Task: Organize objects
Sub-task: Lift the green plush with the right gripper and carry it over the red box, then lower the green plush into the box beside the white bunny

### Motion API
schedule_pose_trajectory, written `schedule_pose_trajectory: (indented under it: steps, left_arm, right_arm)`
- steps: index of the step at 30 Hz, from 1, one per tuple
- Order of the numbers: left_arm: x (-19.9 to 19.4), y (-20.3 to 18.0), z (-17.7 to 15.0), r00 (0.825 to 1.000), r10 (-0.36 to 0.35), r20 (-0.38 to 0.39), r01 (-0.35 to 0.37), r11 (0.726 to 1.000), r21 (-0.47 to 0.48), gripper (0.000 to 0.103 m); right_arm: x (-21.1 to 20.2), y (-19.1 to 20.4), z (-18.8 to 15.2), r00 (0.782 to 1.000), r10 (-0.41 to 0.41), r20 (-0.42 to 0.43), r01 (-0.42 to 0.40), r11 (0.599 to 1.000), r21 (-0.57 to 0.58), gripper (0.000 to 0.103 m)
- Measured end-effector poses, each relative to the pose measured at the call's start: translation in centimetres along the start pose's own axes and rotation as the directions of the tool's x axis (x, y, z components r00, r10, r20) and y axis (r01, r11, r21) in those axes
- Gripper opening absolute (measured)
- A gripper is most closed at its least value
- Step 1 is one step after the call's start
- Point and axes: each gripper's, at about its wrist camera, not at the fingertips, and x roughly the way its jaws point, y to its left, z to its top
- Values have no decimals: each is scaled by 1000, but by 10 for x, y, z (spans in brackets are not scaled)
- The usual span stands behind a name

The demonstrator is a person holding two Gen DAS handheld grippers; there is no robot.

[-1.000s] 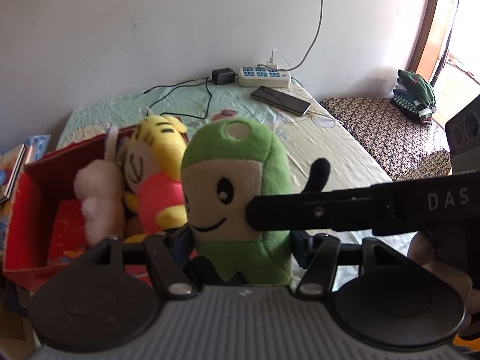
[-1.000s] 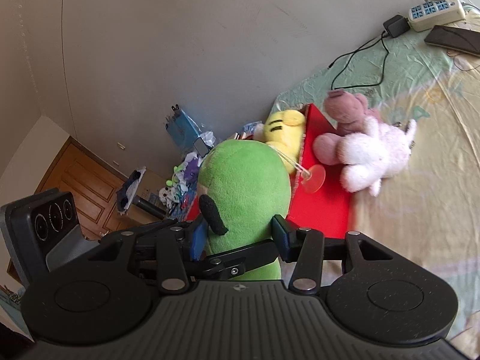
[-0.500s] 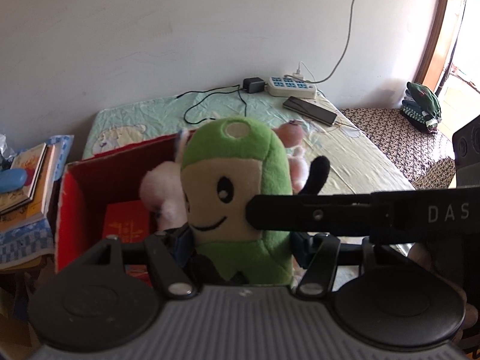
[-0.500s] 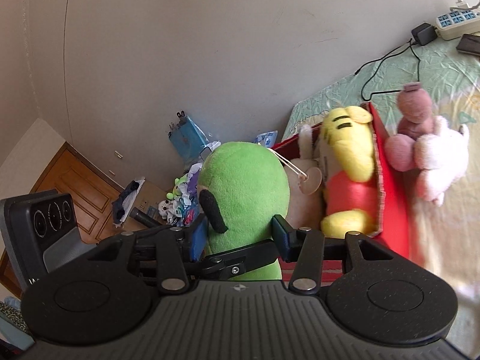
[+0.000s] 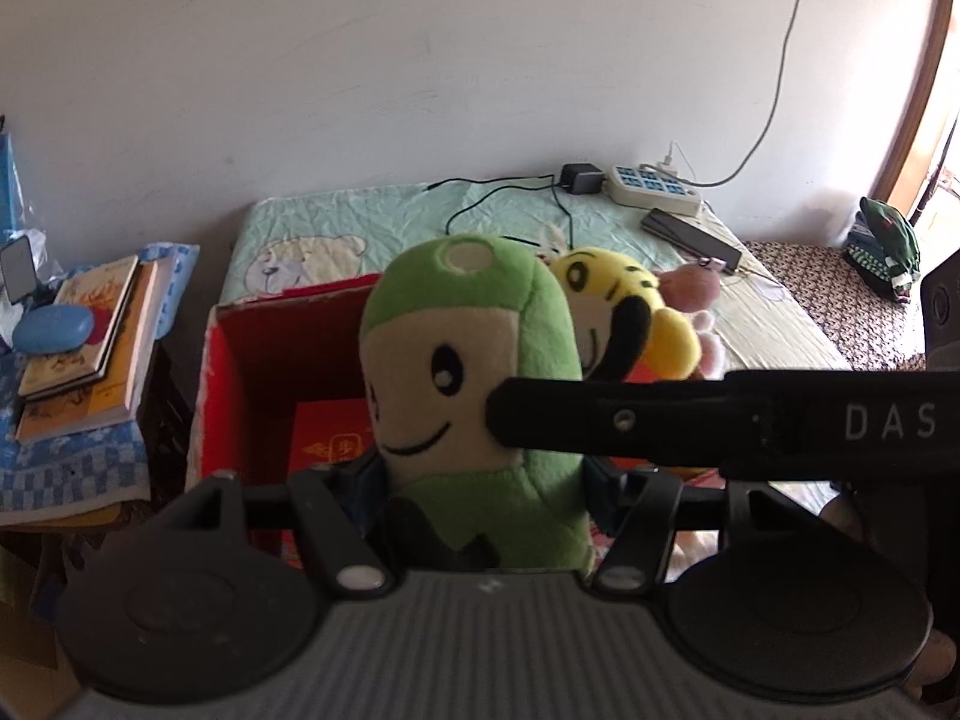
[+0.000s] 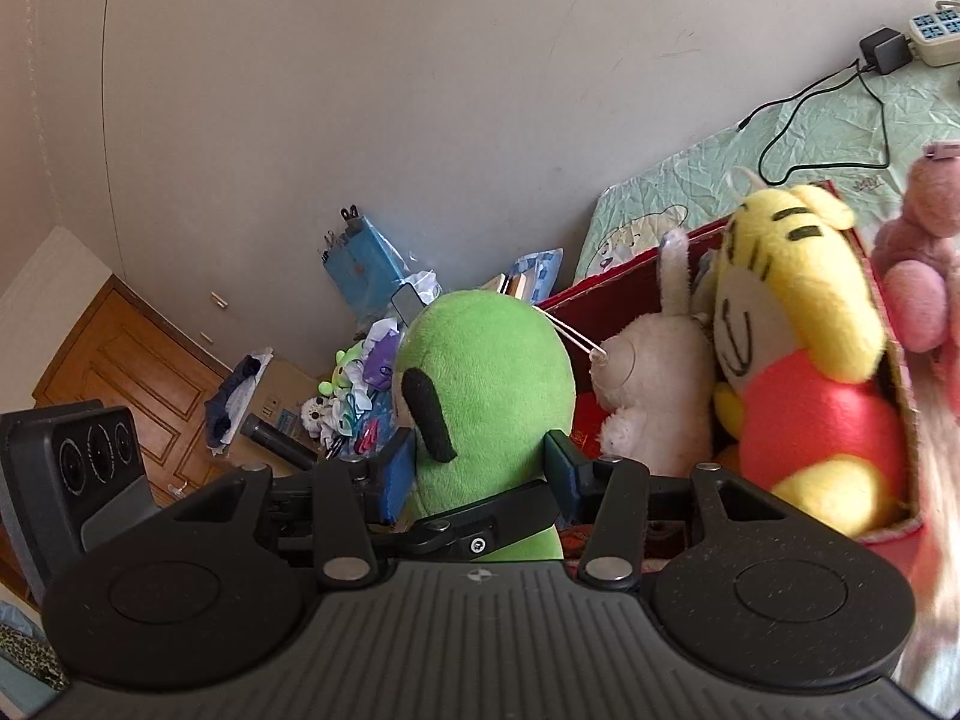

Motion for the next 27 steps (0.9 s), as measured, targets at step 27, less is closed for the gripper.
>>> schedule_pose_trajectory:
  steps: [27]
  left_arm:
    - [92, 51, 0, 983, 99, -155, -110, 992, -68, 64]
  right_arm:
    - [85, -11, 7, 984, -125, -123, 120, 992, -50, 49]
